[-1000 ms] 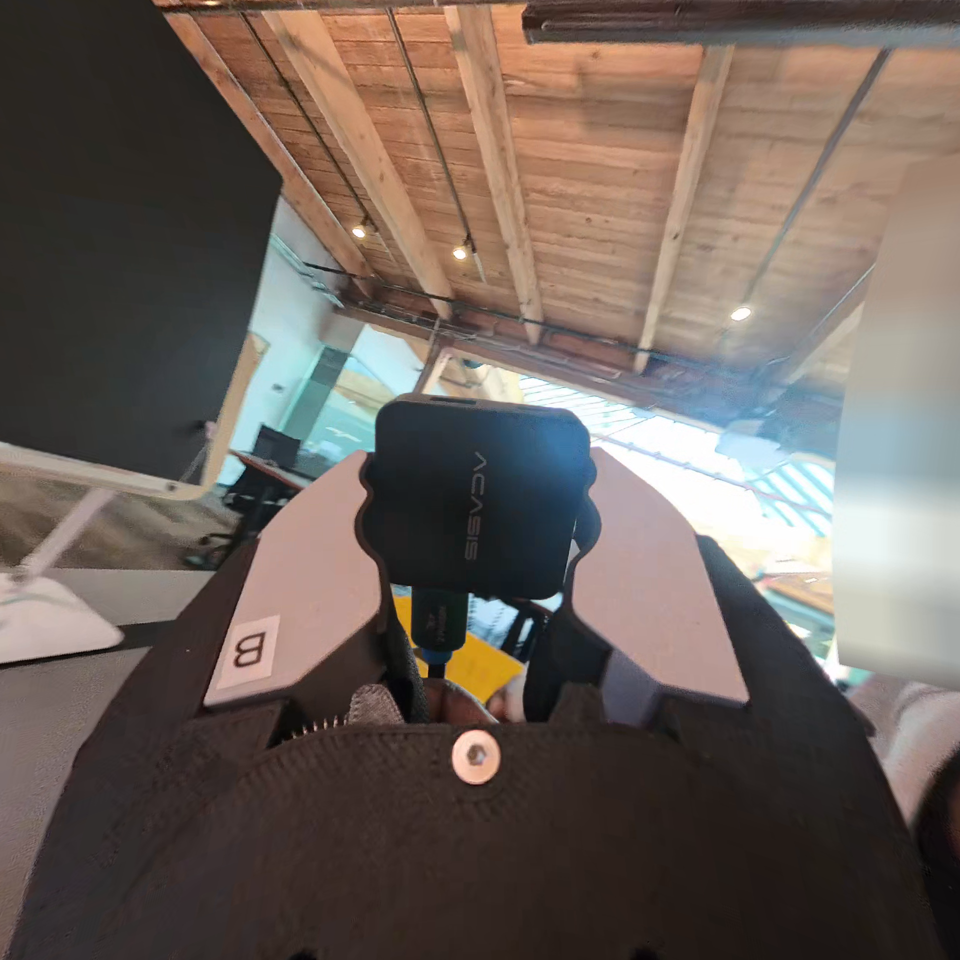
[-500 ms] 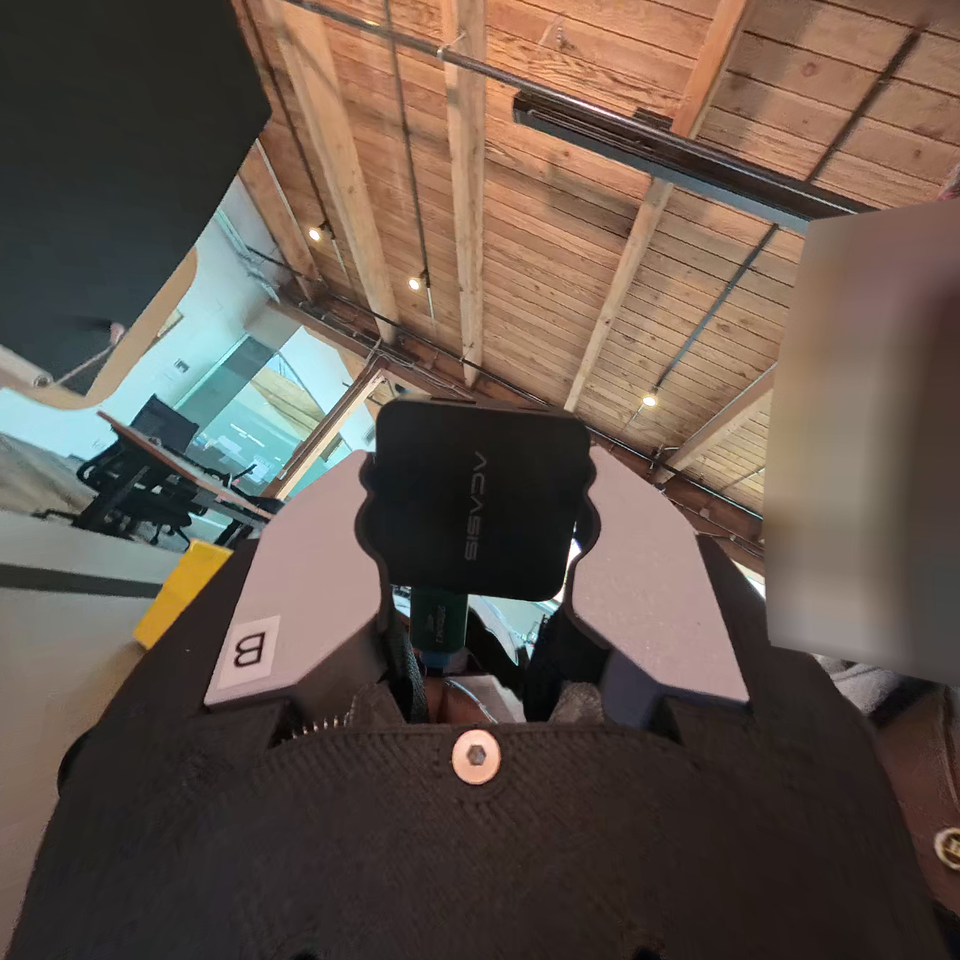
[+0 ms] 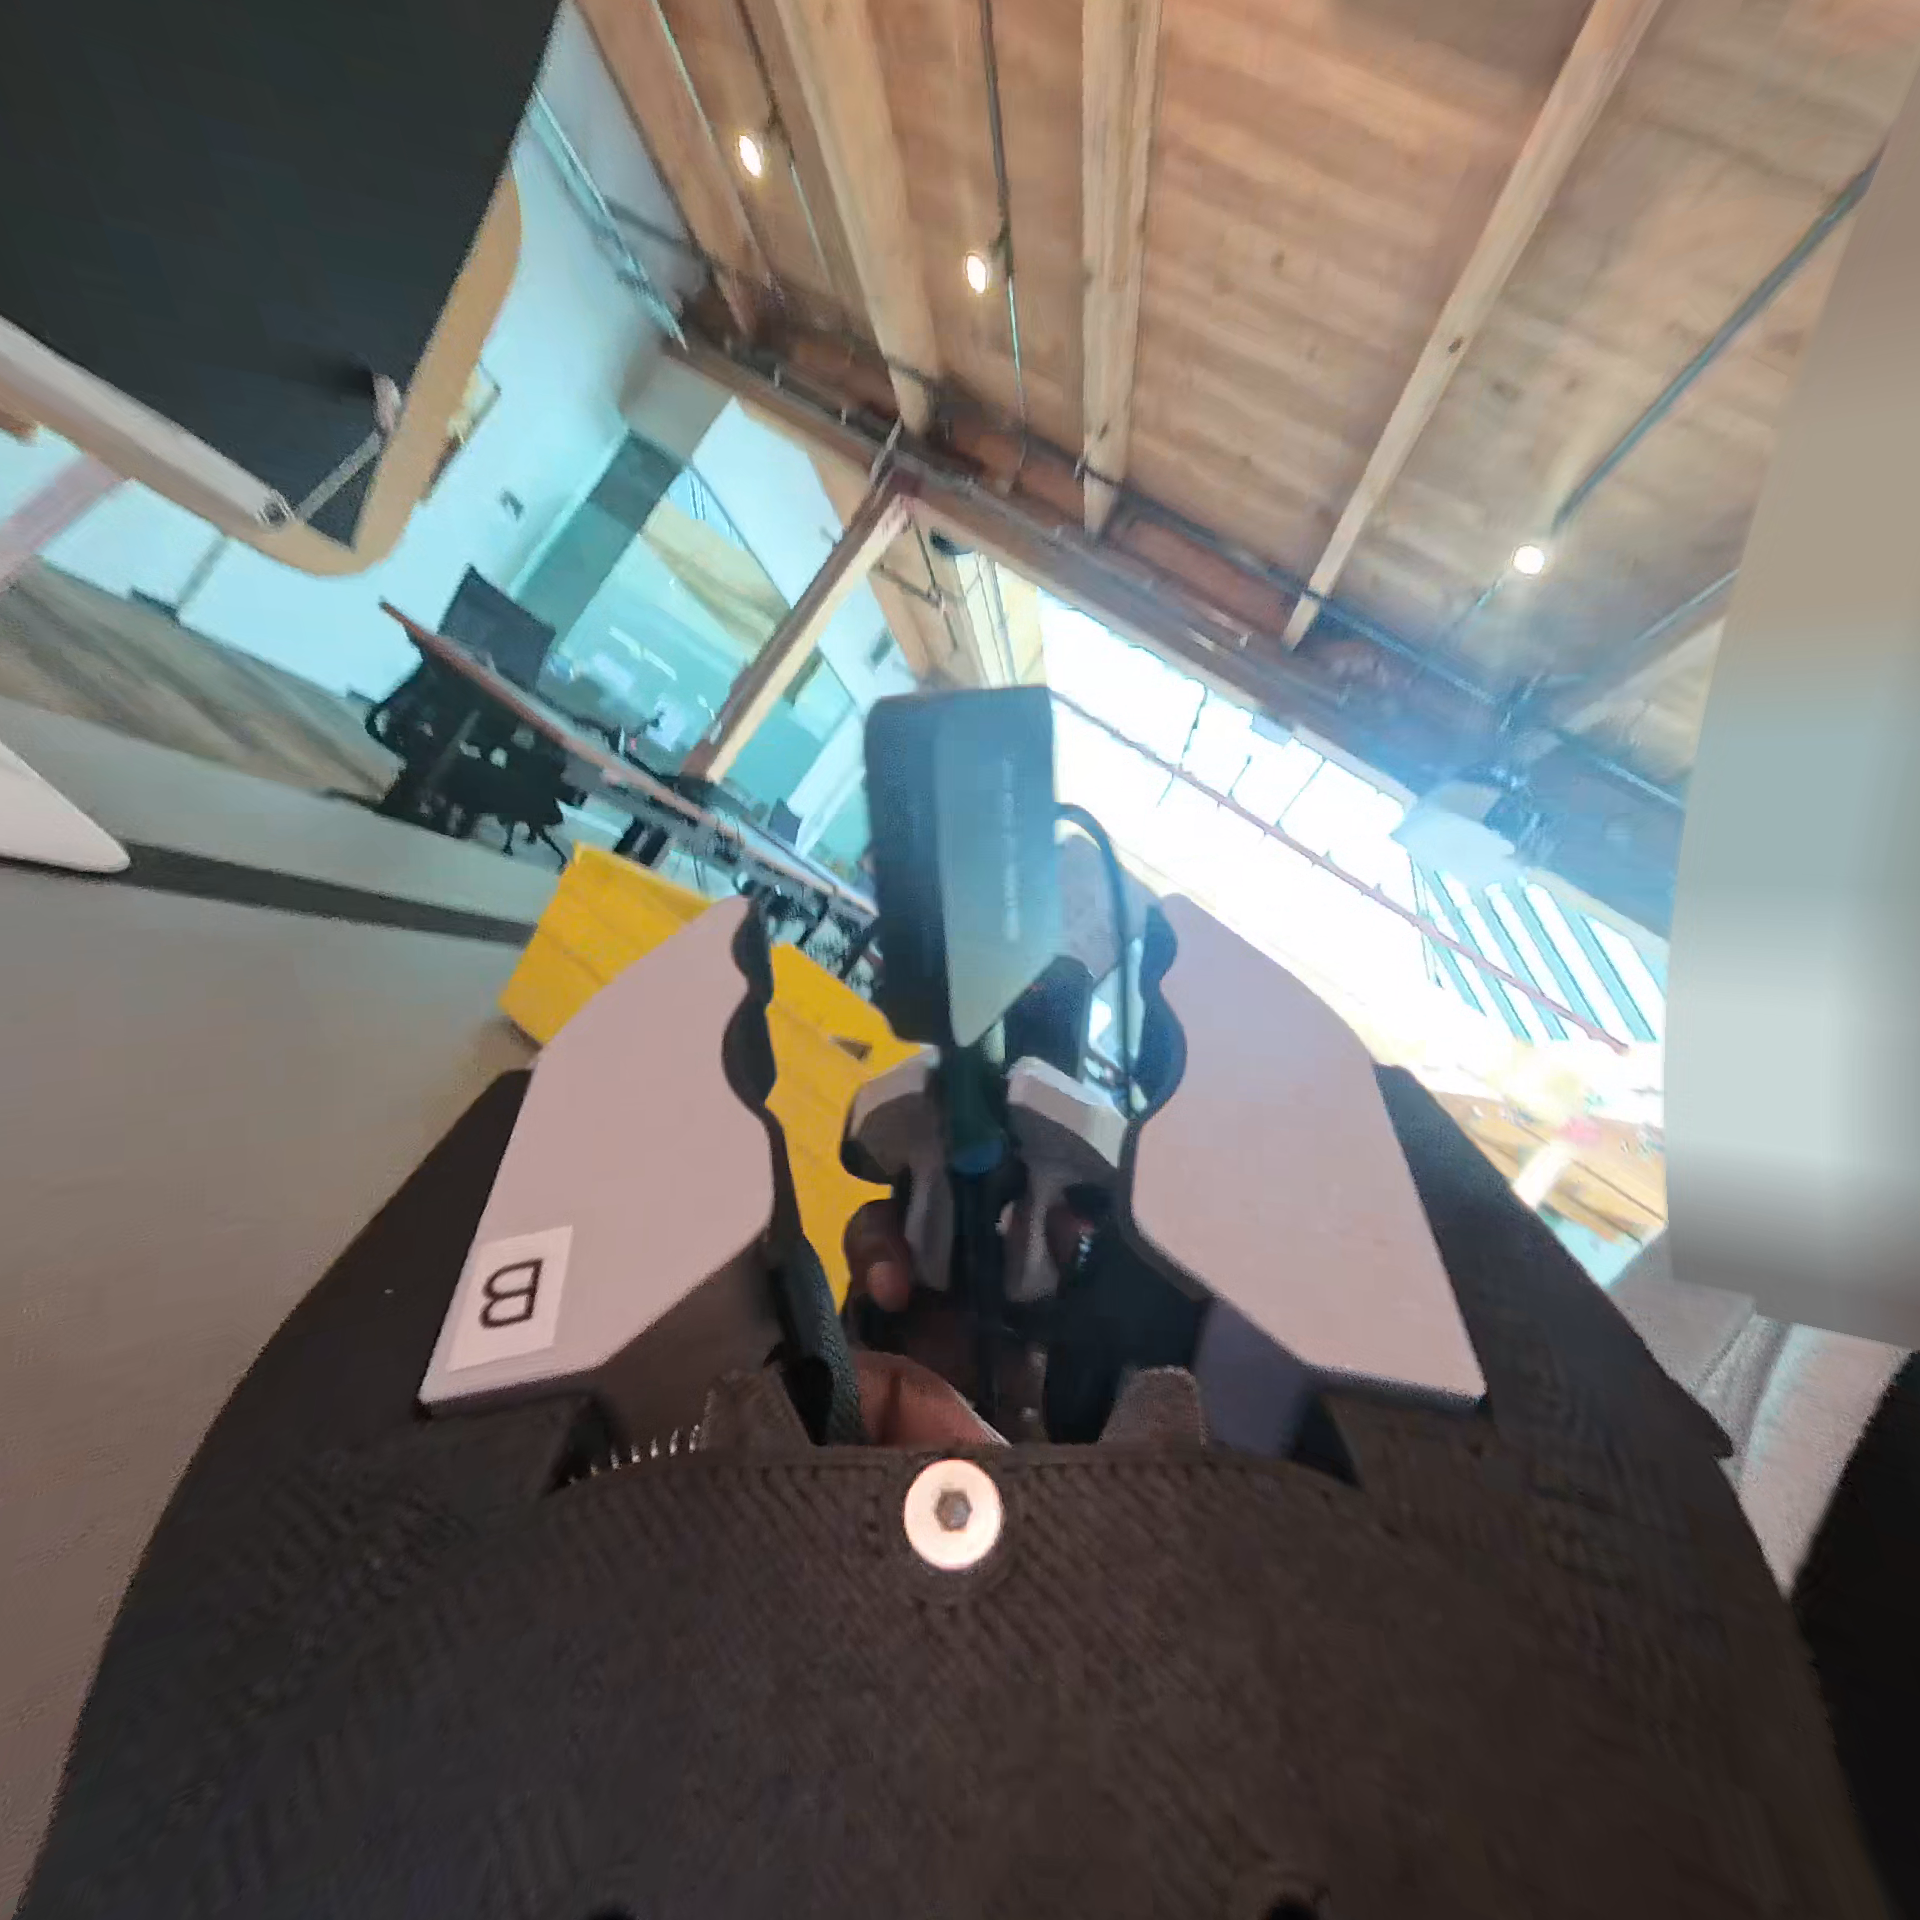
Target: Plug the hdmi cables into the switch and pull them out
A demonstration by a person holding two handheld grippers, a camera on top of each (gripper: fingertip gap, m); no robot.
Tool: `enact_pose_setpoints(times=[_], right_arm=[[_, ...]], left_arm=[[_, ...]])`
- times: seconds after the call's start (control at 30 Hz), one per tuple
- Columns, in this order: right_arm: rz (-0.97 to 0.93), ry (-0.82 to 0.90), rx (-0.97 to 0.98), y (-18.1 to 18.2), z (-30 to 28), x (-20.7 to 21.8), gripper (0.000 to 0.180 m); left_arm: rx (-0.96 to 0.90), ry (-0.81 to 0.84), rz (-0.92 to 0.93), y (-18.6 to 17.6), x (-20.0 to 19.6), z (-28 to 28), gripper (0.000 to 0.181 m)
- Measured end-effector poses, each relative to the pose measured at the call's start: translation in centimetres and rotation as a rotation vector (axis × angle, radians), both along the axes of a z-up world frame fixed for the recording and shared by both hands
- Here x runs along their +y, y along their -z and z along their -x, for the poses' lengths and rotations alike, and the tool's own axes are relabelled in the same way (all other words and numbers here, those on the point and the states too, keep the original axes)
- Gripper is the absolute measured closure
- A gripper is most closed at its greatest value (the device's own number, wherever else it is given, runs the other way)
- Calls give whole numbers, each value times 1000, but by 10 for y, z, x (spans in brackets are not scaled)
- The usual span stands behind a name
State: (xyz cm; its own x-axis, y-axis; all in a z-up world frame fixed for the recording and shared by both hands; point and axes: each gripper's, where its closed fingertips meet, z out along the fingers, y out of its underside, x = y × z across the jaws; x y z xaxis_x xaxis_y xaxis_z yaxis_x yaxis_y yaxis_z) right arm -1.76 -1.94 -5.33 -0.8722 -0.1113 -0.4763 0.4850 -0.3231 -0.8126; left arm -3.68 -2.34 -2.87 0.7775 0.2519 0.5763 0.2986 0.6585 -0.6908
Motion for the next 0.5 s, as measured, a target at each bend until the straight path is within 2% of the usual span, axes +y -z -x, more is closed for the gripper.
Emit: enact_pose_setpoints(times=[0.13,0.27,0.5], right_arm=[[-64,-62,-13,17,-11,-12,167],[-26,-101,-48,12,-15,-13,169],[0,-163,15,-3,-32,-15,169]], left_arm=[[-62,35,57,13,9,3,143],[26,45,-1,1,5,-6,168],[208,-2,-53,-22,0,-28,169]])
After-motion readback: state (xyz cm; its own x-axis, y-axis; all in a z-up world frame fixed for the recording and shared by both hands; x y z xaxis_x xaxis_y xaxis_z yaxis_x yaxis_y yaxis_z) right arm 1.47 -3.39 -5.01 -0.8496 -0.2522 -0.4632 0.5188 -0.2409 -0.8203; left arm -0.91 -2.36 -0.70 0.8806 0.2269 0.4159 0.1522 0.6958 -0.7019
